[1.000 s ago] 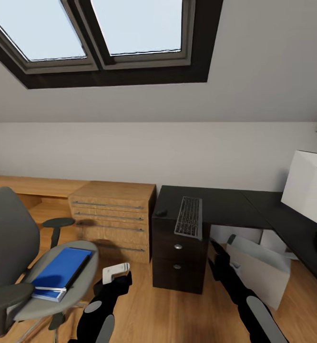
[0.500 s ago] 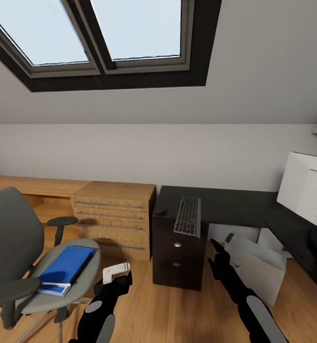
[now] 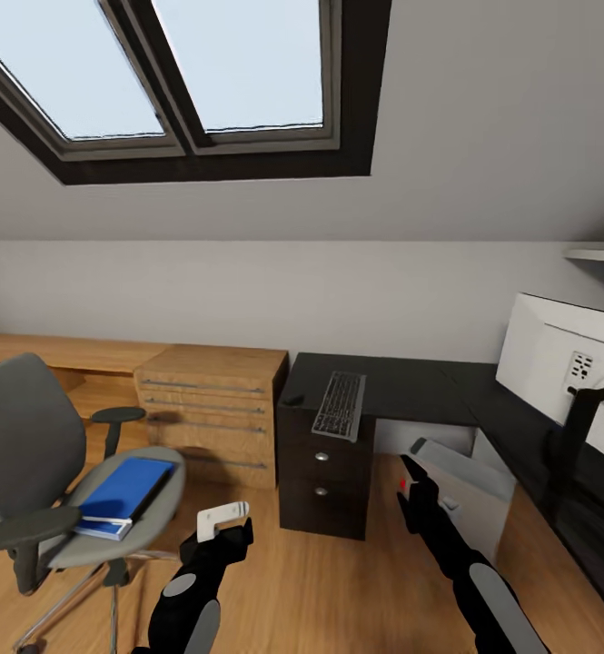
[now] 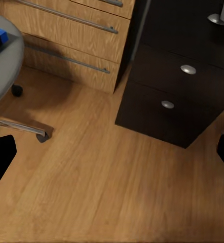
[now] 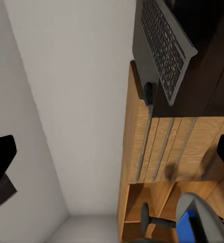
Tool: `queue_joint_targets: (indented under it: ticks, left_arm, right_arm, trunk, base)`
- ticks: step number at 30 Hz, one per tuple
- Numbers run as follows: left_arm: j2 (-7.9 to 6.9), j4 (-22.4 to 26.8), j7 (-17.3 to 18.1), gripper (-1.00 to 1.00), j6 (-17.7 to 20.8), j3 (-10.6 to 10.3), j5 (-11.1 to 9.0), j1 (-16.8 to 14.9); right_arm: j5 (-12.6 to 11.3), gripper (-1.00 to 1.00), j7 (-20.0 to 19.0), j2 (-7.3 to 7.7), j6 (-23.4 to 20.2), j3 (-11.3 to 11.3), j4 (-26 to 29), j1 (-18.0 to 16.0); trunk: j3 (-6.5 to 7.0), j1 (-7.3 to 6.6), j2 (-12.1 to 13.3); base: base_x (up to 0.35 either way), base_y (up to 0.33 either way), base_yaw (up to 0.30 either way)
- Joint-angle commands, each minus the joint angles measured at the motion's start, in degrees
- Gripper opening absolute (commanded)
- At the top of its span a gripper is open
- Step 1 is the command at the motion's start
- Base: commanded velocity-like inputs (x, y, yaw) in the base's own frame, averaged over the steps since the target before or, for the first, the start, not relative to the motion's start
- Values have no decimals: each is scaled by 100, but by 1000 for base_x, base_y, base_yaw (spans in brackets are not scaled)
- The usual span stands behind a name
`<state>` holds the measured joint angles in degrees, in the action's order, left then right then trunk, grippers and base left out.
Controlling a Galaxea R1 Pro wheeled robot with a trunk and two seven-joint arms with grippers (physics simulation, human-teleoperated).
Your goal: In the bedroom, organize the workspace by keeping the computer under the desk, ensuring the monitor is on the desk, placing the keyboard on the desk next to the monitor, placing the mouse on the desk next to the keyboard, moving the folder from the swivel chair onto the desk next to the mouse, stacking the notebook on top of the folder with the pen on top of the notebook, and positioning the swivel chair next to the desk.
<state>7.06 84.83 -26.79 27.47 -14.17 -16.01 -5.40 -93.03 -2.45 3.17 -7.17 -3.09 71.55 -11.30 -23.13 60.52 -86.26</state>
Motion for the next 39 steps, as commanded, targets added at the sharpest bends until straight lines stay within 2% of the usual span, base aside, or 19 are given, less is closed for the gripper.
queue_joint_targets:
  ticks: [1, 19, 32, 39]
  left_arm:
    - [2, 7, -55, 100, 12, -11, -60, -5]
    - [2, 7, -55, 100, 4, -16, -52, -5]
    - [-2, 7, -55, 100, 0, -16, -60, -6]
    - [-10, 7, -47, 100, -5, -13, -74, -5]
  right_arm:
    - [-49, 100, -16, 6, -3, -5, -2, -3]
    - [-47, 100, -17, 8, -5, 2, -1, -2]
    - [-59, 100, -18, -16, 26, 1, -1, 0]
    - [-58, 100, -19, -10, 32, 9, -1, -3]
  trunk:
    - [7, -26, 37]
    - [216, -421, 759]
    - [442, -707, 1281]
    - [565, -860, 1561]
  base:
    - [-265, -216, 97]
    - [-265, -221, 140]
    - [-266, -223, 12]
    - [-311, -107, -17]
